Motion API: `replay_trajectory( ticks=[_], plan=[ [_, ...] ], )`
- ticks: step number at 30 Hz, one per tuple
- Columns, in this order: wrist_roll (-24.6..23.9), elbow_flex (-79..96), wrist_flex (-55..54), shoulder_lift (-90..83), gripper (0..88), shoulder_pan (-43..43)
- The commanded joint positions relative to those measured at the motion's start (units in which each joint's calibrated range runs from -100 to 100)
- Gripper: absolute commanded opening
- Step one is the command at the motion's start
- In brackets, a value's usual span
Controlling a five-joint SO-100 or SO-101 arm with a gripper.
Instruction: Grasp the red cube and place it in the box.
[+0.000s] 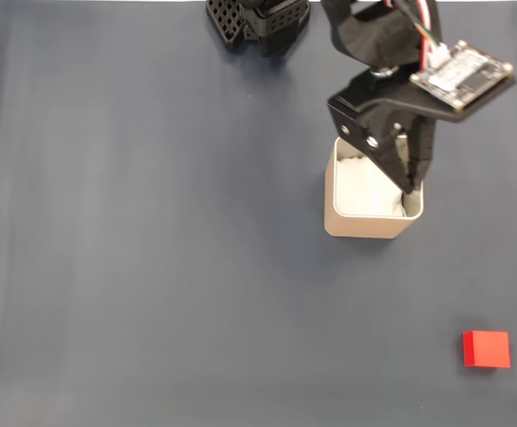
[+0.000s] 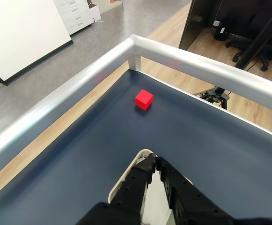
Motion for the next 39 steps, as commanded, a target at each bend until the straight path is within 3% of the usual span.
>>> replay_trajectory(
  ticks=[1, 25, 39],
  plan=[
    [0.24, -6.72, 0.45, 2.95, 0.2, -1.03],
    [-0.59, -32.61, 5.30, 30.04, 4.6, 1.67],
    [-0.59, -47.10, 5.71, 41.73, 21.5, 2.10]
  ],
)
